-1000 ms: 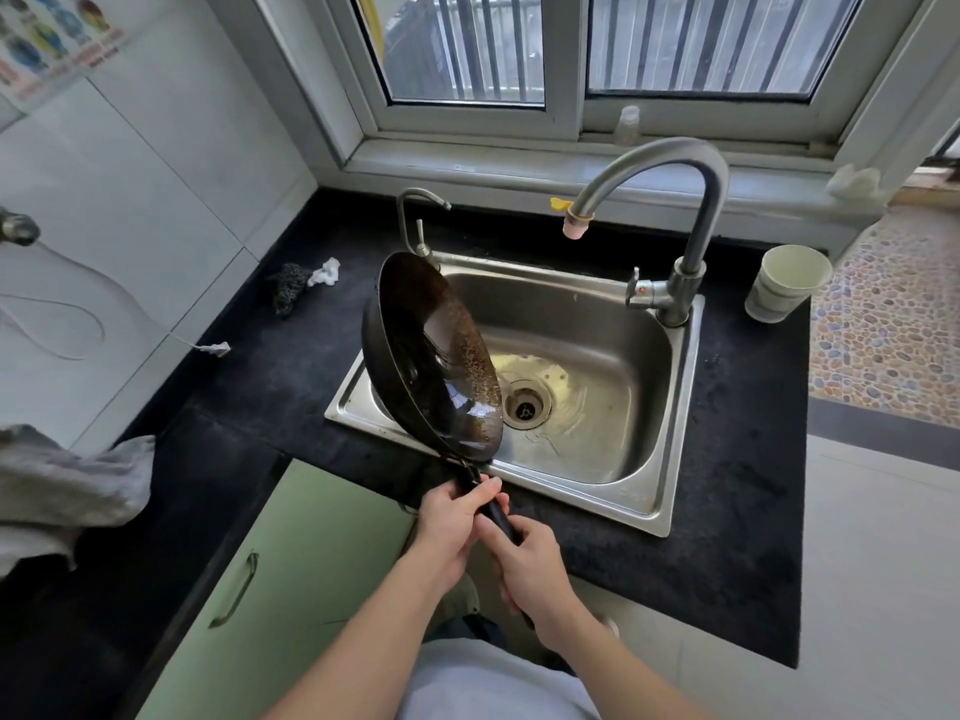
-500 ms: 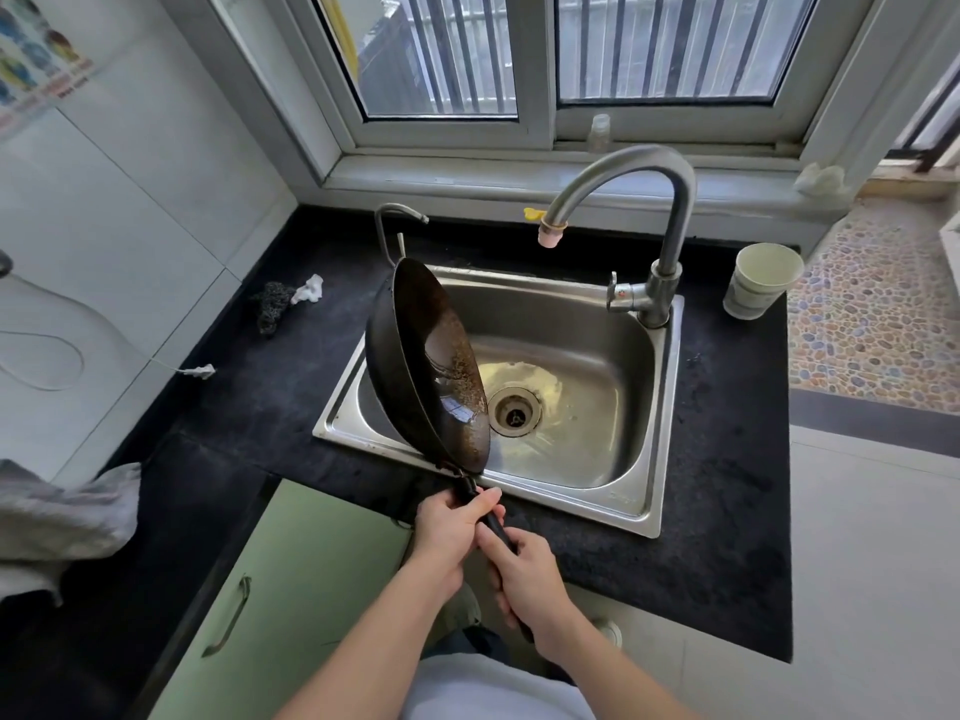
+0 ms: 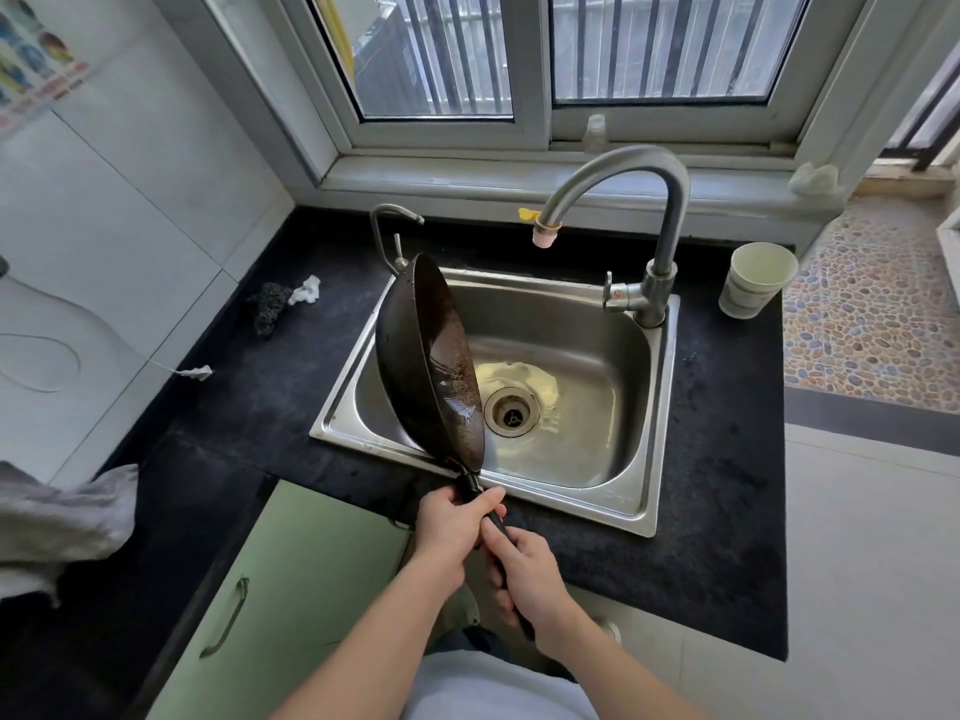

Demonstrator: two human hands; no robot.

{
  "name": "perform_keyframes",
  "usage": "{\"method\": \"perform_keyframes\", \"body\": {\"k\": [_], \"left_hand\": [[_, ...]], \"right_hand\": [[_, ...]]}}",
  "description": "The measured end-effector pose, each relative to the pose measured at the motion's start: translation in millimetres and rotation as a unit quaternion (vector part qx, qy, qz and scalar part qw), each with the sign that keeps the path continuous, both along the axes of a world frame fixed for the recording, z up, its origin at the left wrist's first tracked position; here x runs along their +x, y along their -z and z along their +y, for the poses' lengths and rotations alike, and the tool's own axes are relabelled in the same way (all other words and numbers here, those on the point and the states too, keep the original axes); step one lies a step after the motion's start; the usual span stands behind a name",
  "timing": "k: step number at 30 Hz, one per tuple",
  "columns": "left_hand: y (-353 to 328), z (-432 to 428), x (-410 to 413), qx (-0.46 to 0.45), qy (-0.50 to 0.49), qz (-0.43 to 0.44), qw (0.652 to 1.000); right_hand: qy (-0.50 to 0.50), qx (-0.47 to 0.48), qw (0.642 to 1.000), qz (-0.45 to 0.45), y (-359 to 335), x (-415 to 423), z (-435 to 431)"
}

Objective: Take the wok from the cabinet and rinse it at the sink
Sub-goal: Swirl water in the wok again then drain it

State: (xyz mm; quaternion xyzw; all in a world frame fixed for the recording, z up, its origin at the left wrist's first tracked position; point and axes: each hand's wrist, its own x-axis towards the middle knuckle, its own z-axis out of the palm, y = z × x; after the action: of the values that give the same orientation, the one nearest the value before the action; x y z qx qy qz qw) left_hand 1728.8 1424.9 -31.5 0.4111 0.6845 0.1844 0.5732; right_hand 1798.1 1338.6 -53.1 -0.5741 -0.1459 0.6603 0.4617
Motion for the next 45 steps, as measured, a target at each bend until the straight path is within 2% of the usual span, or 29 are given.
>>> {"method": "perform_keyframes", "body": {"k": [10, 31, 39, 45], "left_hand": [[-8.3, 2.0, 7.9, 0.009, 0.036, 0.036, 0.999], [-9.3, 5.7, 6.2, -0.004, 0.039, 0.031, 0.999], [-9.0, 4.6, 5.1, -0.009, 0.026, 0.025, 0.999], [-3.6, 6.4, -1.2, -0.017, 0.007, -0.001, 1.0]], "right_hand": [[0.031, -0.008, 0.998, 0.056, -2.2, 2.7, 1.8], [0.024, -0.02, 0.997, 0.068, -3.8, 3.7, 5.9], [0.018, -0.019, 0.998, 0.054, -5.8, 3.5, 6.0], [0.013, -0.013, 1.0, -0.014, -10.7, -2.6, 9.8]]}}
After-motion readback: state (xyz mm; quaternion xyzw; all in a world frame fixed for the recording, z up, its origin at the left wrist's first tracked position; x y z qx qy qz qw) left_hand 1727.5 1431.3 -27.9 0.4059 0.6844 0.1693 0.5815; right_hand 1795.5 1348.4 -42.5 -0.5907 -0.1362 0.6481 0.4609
